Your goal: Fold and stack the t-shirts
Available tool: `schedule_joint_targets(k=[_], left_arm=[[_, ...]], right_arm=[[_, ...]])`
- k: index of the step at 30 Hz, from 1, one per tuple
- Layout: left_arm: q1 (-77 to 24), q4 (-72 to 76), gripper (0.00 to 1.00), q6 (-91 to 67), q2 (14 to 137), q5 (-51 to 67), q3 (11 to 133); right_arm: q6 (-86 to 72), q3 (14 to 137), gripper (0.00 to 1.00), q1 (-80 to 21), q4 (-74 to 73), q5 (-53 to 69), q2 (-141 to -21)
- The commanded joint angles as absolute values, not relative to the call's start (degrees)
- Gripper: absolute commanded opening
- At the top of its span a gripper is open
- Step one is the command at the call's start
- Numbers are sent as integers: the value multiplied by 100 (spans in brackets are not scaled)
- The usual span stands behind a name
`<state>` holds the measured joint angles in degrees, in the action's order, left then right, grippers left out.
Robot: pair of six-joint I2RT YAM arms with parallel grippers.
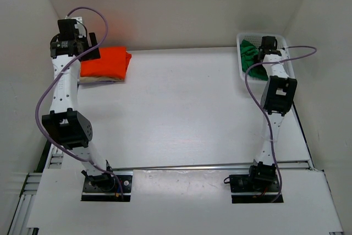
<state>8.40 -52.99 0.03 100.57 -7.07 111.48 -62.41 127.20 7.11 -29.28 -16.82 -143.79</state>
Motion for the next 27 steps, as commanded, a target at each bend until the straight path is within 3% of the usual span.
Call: schedule_joint_targets(k=[1, 9, 14, 19, 23, 27], left_arm=[[809, -5431, 100, 0, 9792, -555, 11470], [703, -5511, 100, 0, 8922, 105, 10759], [650, -5511, 100, 0, 7833, 220, 9766], [598, -5511, 100, 0, 6910, 299, 8860], [537, -5511, 100, 0, 6321, 299, 8500], [466, -5511, 100, 0, 6214, 229, 8297]], right_arm=[[-5183, 12429, 0, 502, -2242, -2081, -13177], [-2244, 11981, 0, -552, -672, -3093, -10382], [-1398, 11488, 0, -1677, -510, -2586, -8855], [-1897, 10584, 0, -2959, -571, -1601, -7920], [-2819, 9950, 0, -3637, -938, -1862, -7901], [-4348, 9817, 21, -3858, -2247, -2365, -8541]])
